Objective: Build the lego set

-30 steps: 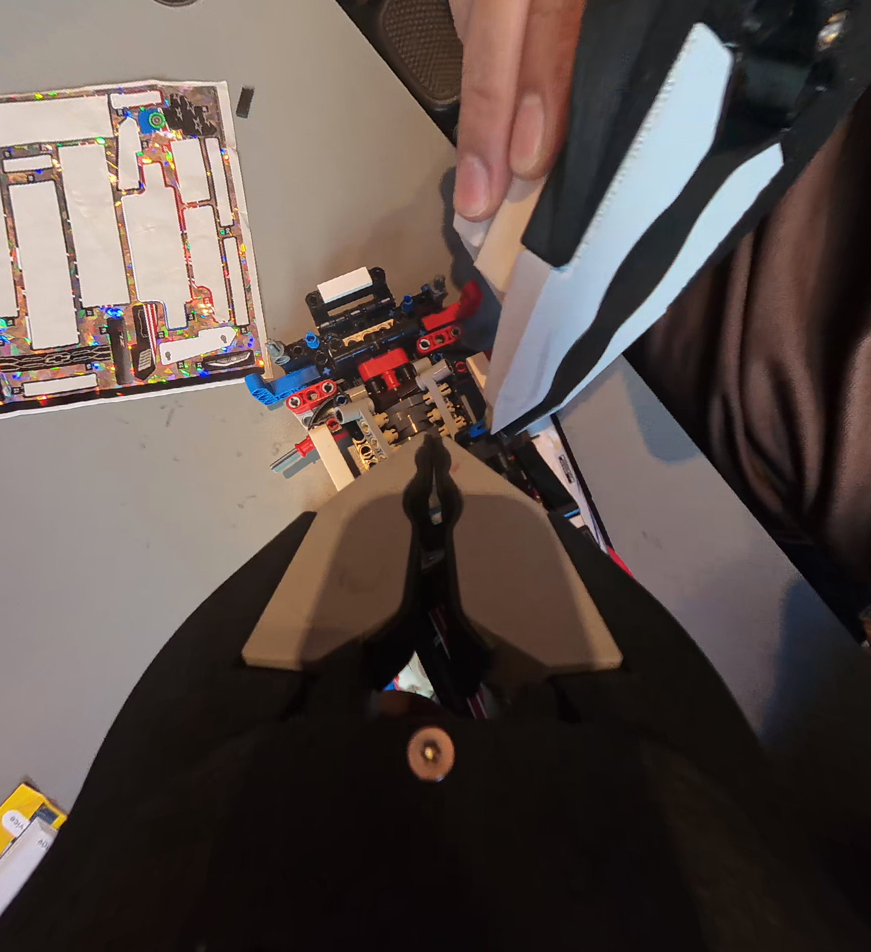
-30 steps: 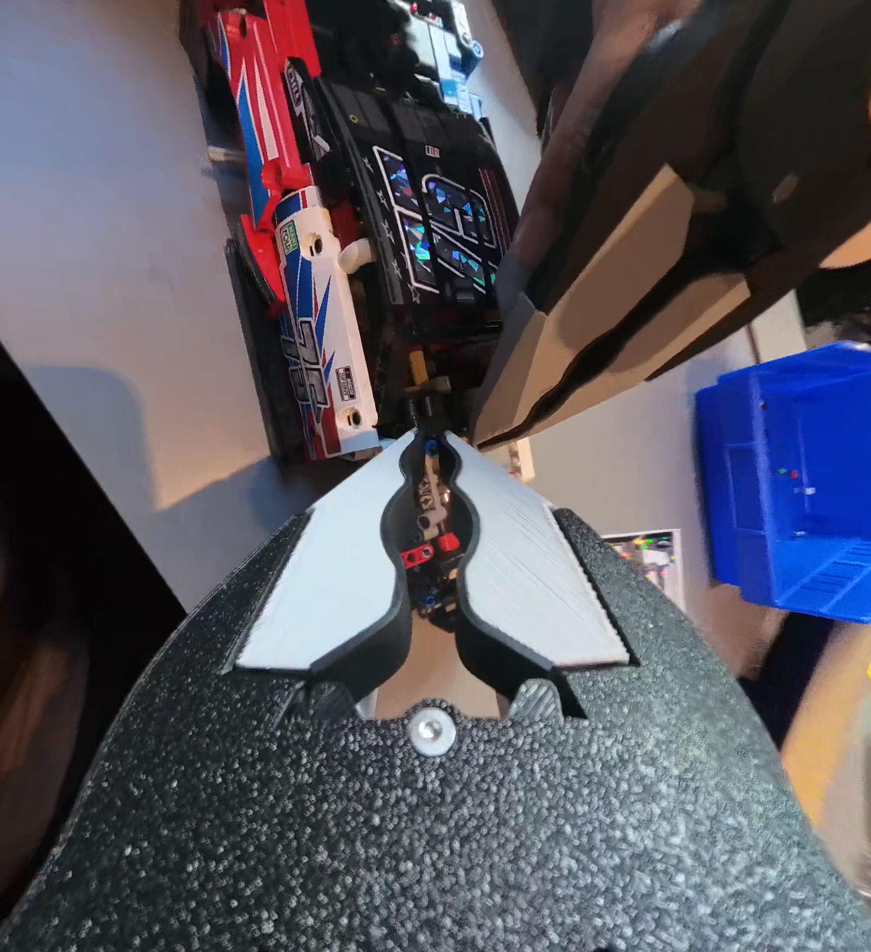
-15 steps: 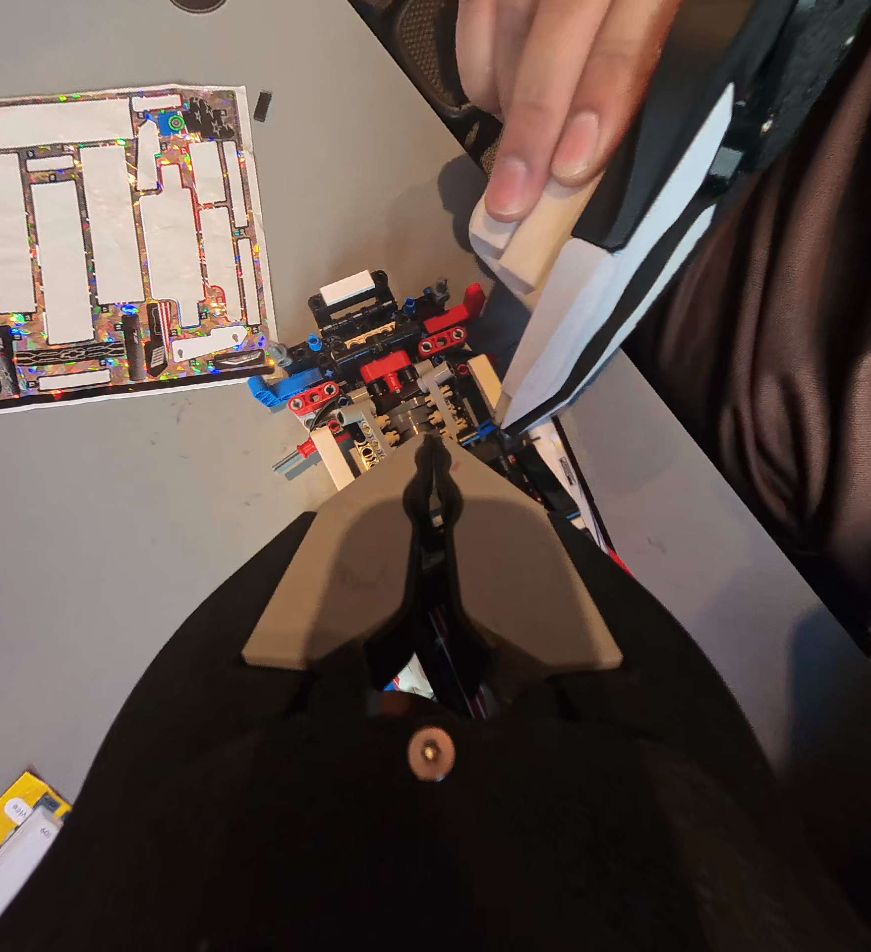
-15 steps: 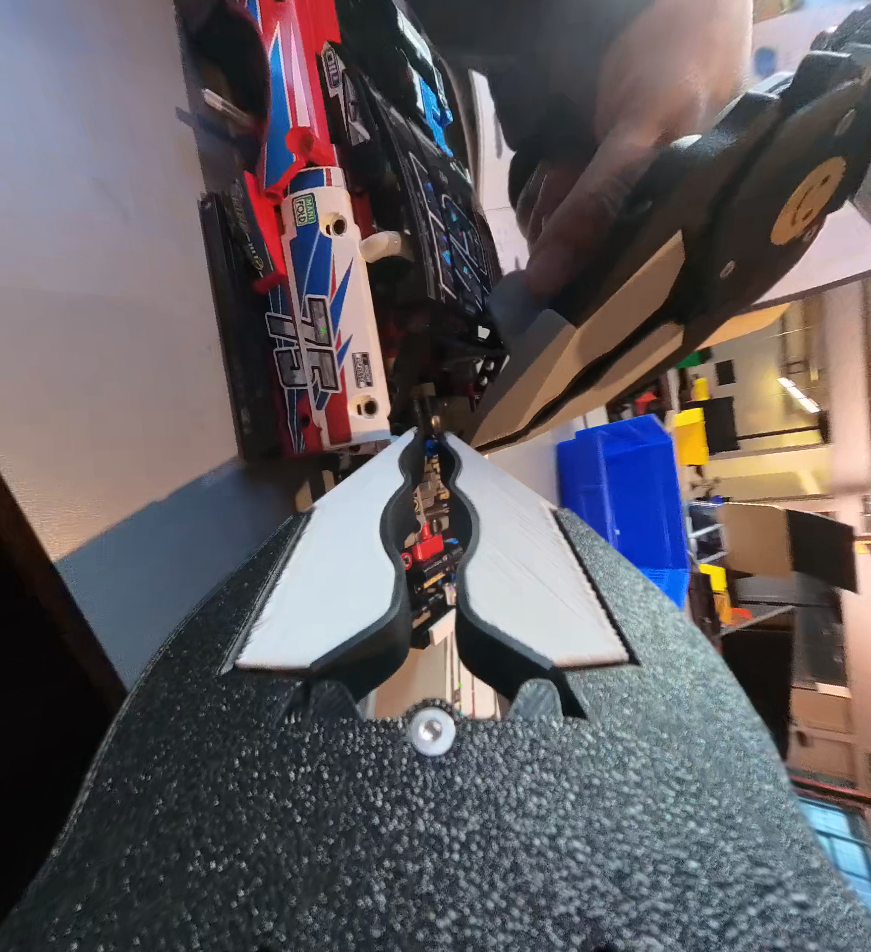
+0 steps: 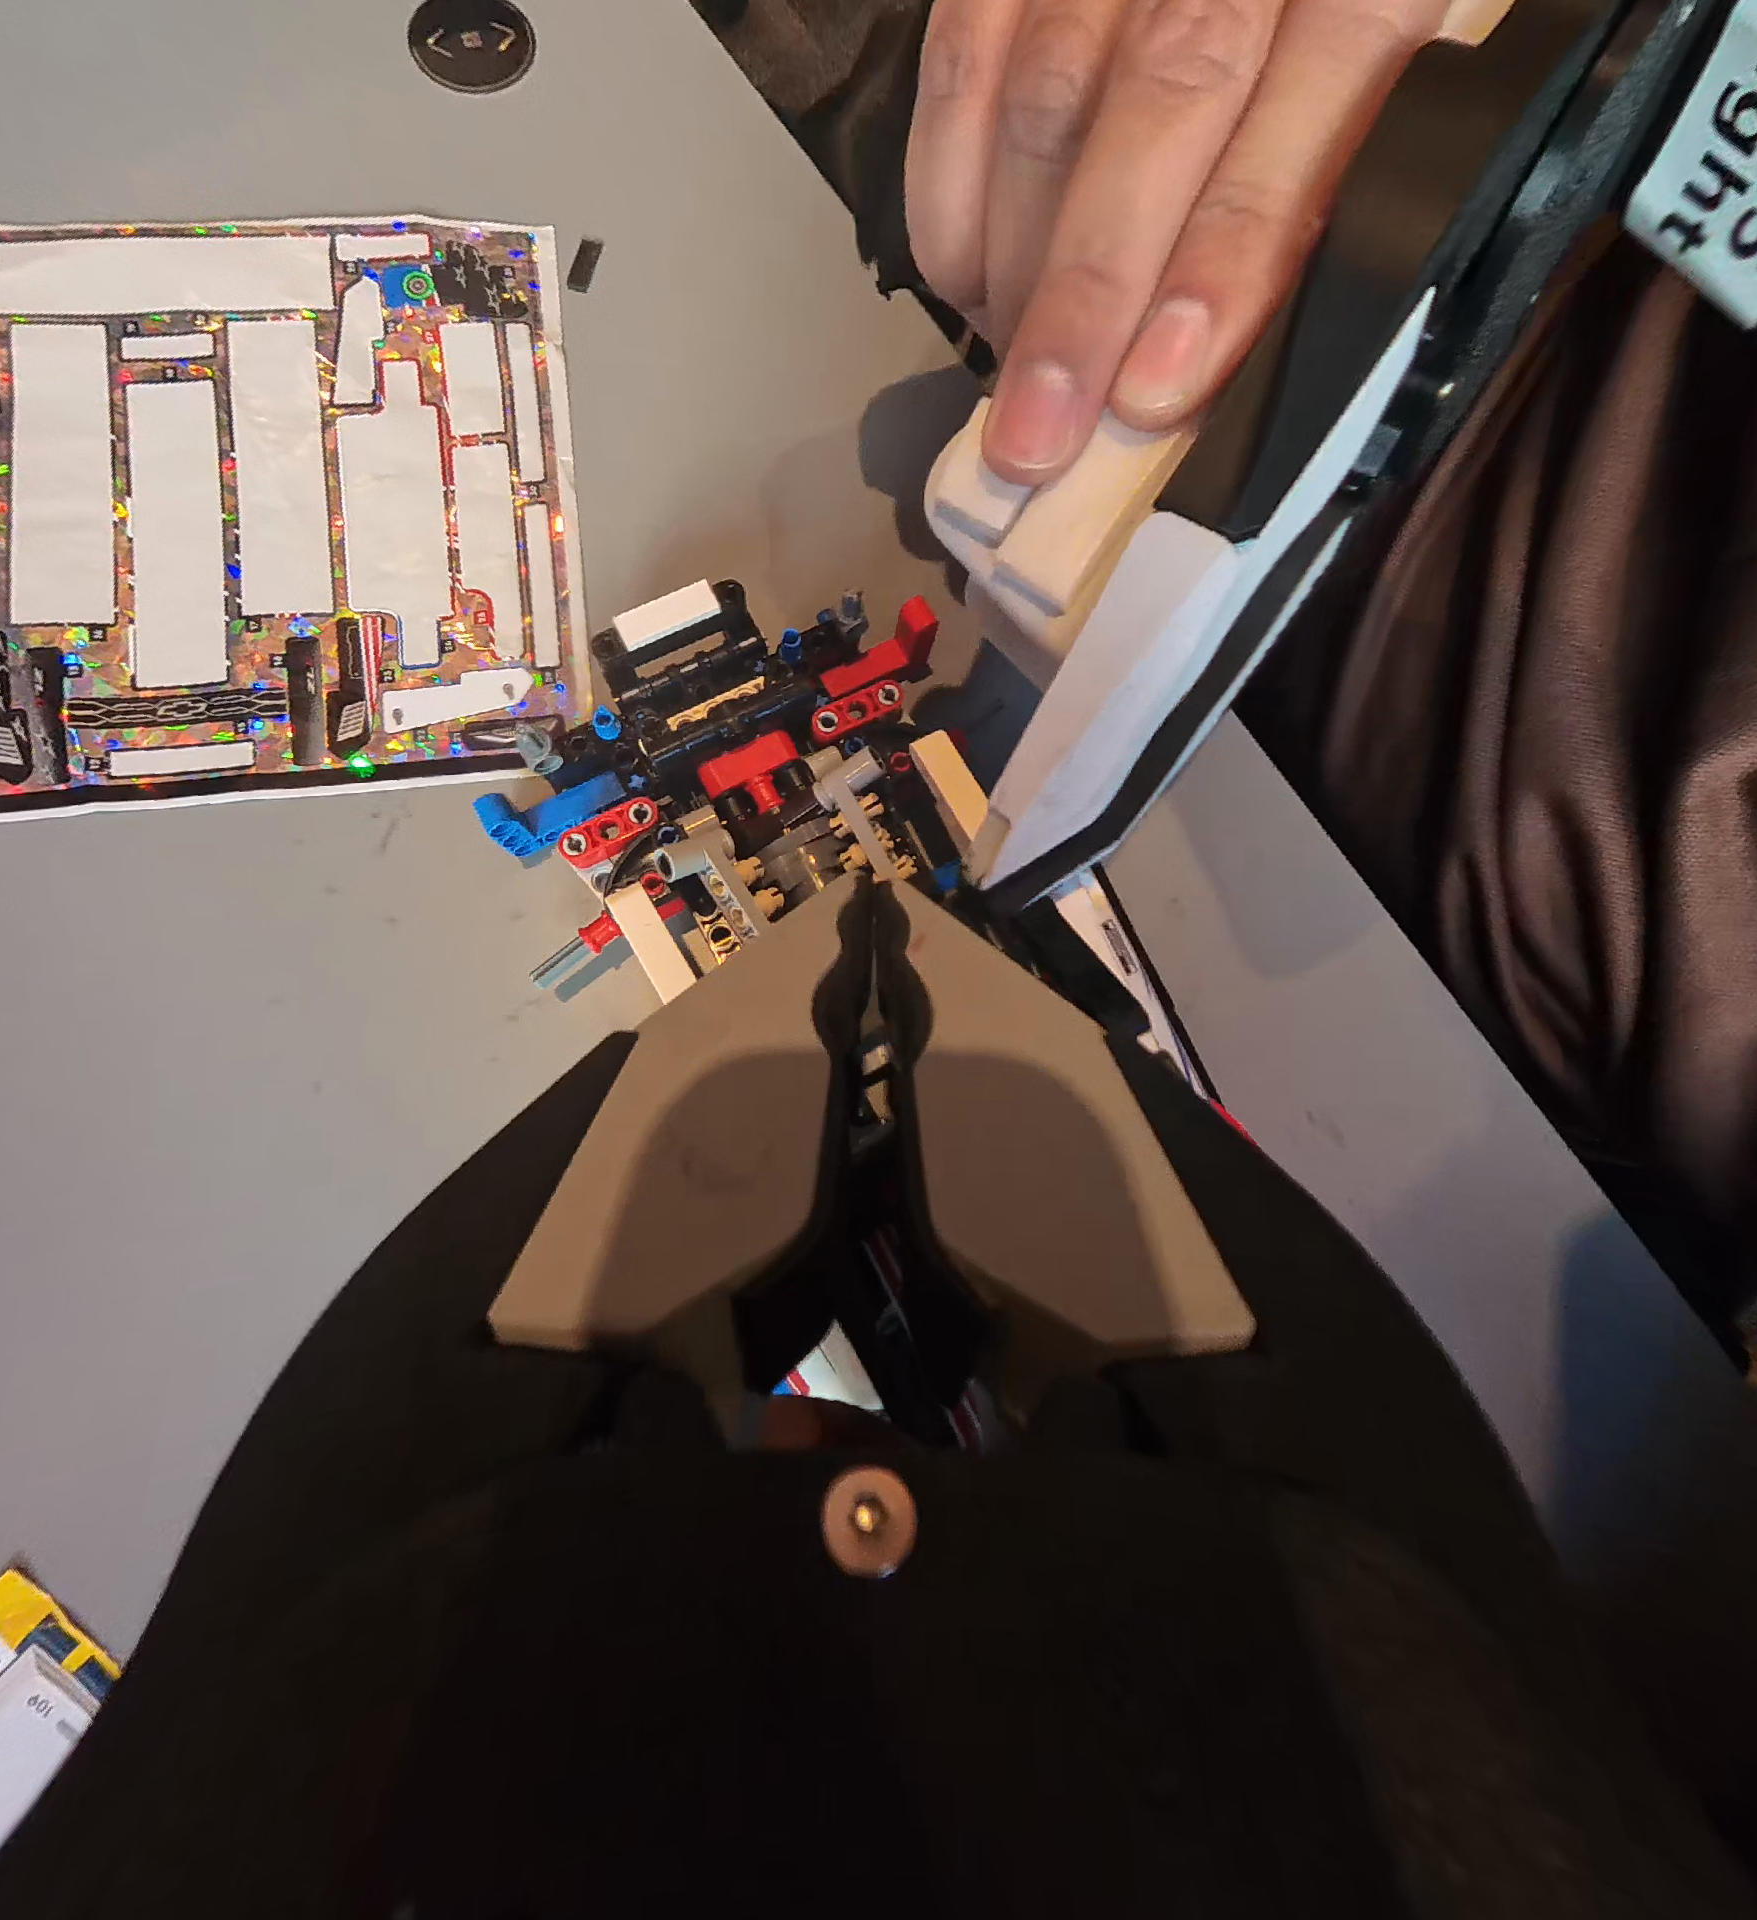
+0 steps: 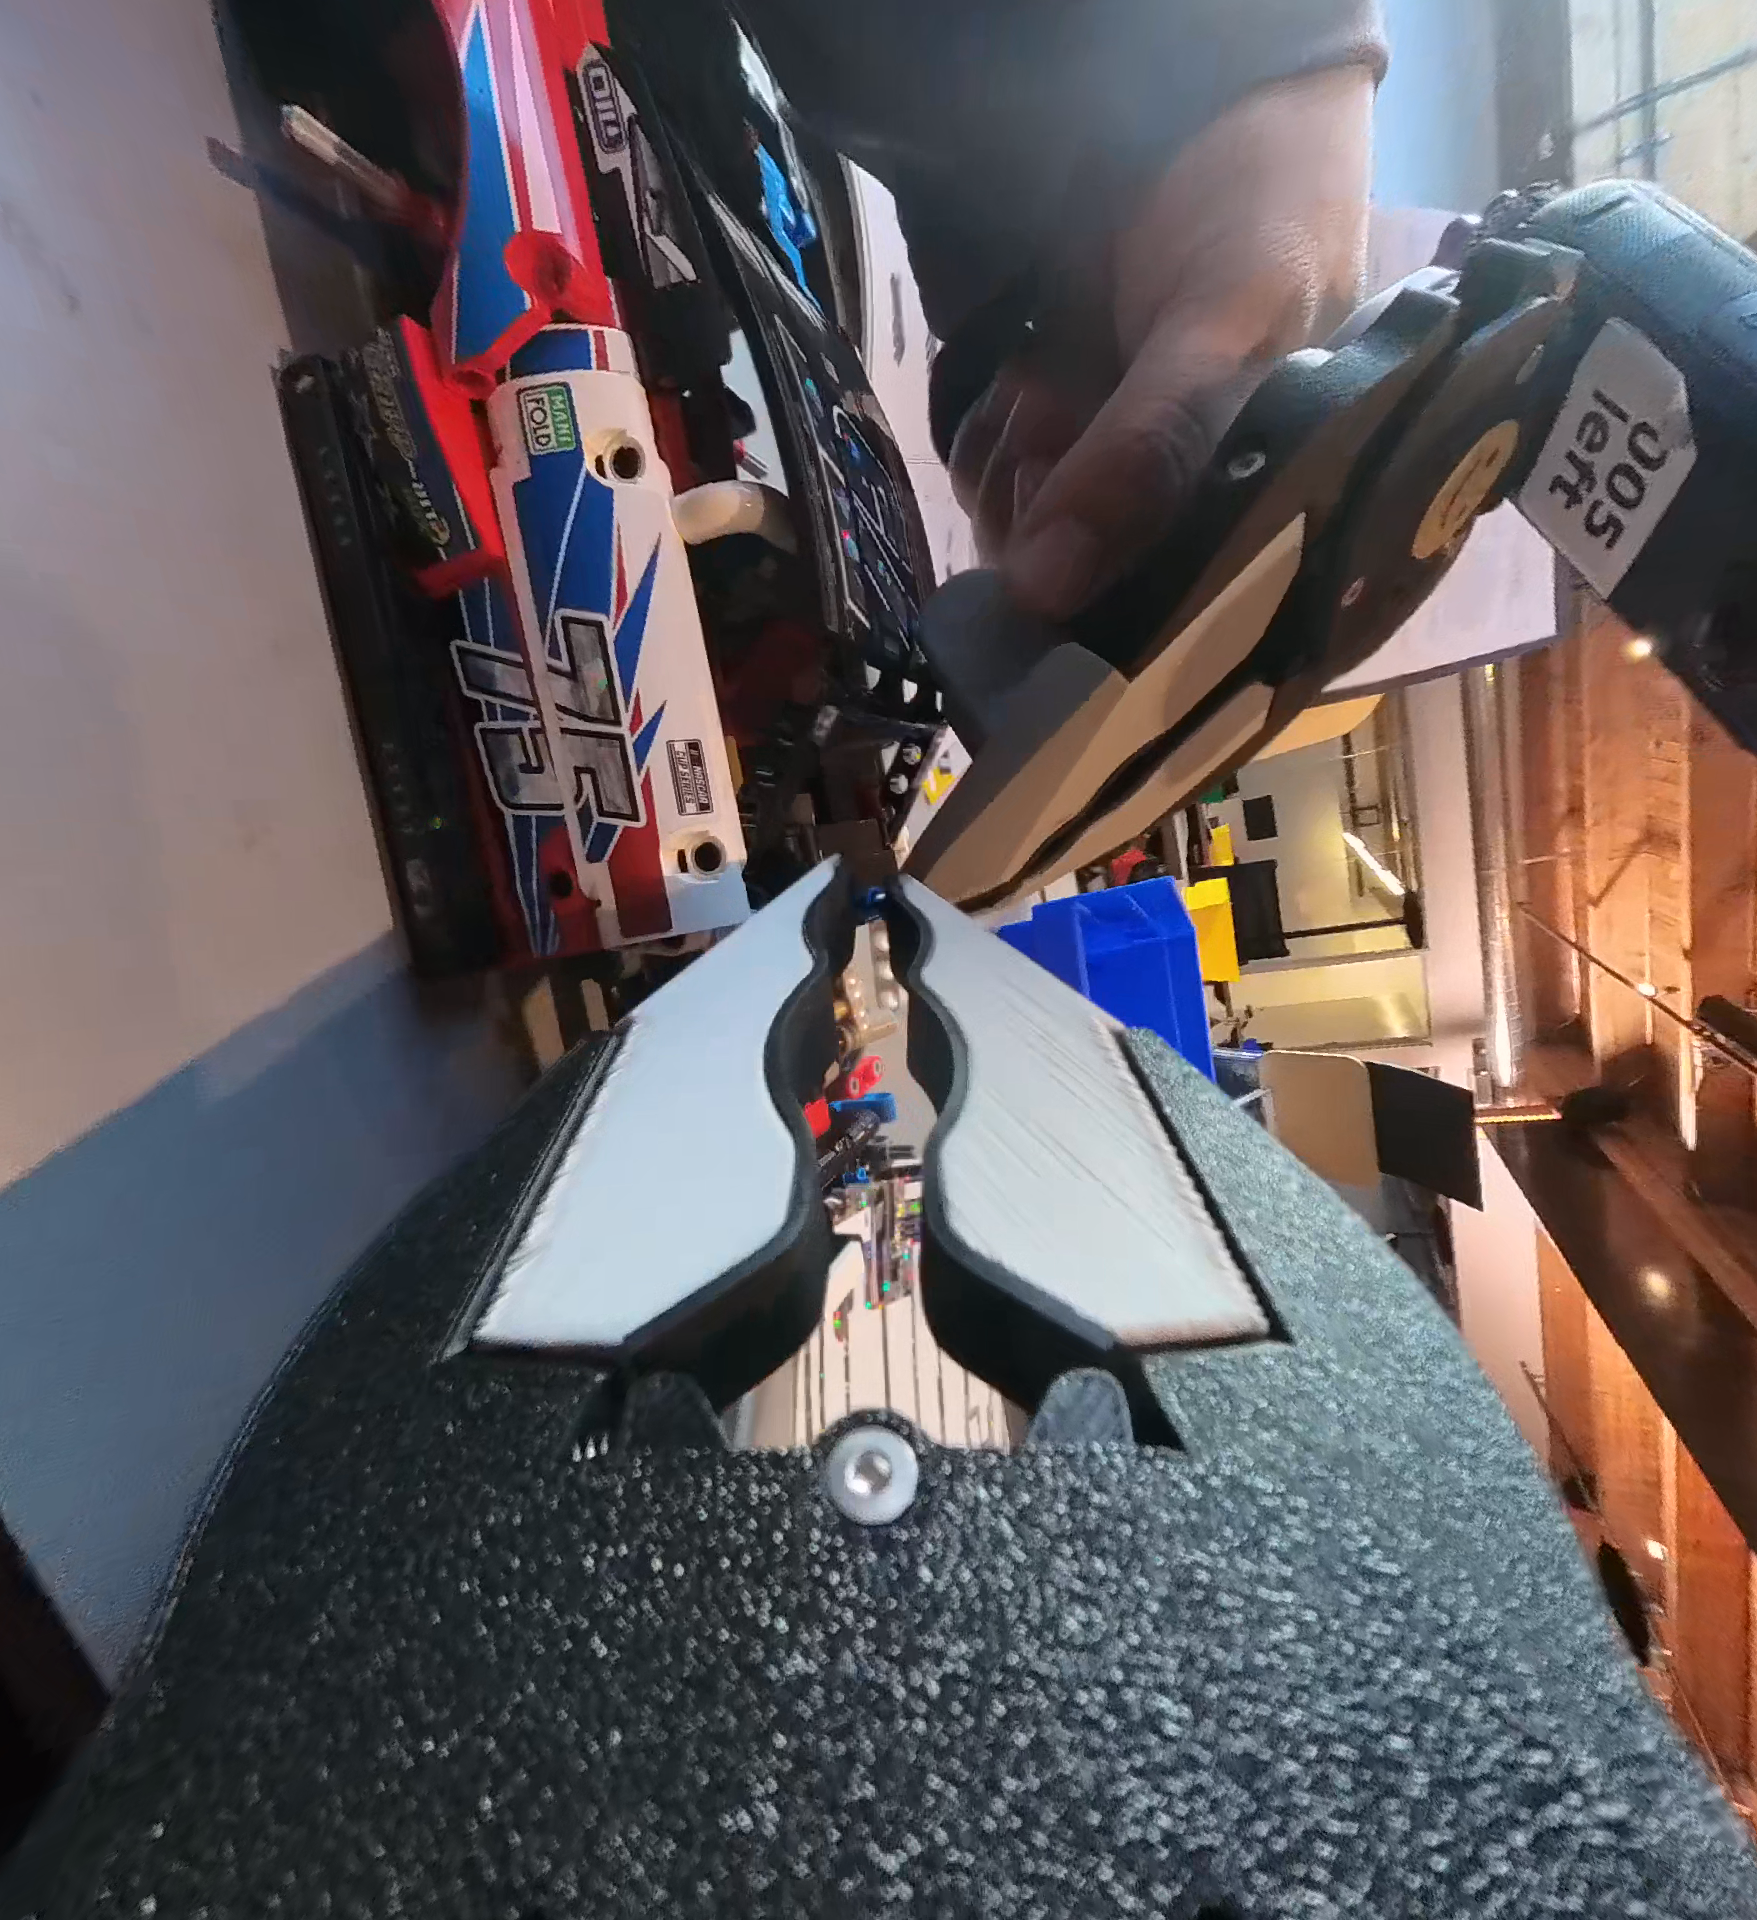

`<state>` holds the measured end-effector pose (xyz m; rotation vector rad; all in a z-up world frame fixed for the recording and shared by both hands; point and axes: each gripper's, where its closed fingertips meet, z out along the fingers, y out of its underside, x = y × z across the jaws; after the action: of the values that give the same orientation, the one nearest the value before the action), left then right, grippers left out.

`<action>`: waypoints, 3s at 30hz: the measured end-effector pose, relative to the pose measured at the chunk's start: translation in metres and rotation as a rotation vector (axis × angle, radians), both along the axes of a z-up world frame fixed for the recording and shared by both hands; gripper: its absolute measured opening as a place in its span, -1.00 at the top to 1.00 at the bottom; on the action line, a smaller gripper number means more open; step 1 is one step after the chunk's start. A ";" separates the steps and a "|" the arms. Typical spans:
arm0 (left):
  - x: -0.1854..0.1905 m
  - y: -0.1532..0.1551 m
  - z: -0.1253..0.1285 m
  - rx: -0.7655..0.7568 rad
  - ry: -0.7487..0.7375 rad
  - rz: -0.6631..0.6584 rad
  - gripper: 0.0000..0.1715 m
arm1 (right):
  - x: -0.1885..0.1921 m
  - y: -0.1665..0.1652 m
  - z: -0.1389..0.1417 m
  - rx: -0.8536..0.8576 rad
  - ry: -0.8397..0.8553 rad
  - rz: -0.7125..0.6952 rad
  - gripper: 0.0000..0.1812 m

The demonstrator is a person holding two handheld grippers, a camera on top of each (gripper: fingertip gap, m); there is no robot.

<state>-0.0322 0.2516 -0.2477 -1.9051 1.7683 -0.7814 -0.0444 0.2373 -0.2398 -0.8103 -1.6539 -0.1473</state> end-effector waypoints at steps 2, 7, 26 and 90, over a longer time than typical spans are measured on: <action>0.000 0.000 0.000 -0.009 -0.006 0.002 1.00 | 0.001 0.002 0.002 0.035 0.015 0.003 0.96; 0.000 -0.001 0.000 0.001 -0.004 -0.006 1.00 | 0.007 0.020 0.026 -0.125 0.168 -0.063 0.95; 0.047 0.024 0.044 0.440 -0.218 0.152 0.99 | 0.037 0.043 0.084 -1.437 0.917 0.164 0.96; -0.017 0.057 0.017 0.407 0.099 0.300 0.83 | 0.014 0.003 -0.011 -1.067 -0.207 0.170 0.83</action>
<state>-0.0492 0.3082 -0.2311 -1.8846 1.5019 -0.2035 -0.0305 0.2401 -0.2508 -1.4544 -1.9629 0.8674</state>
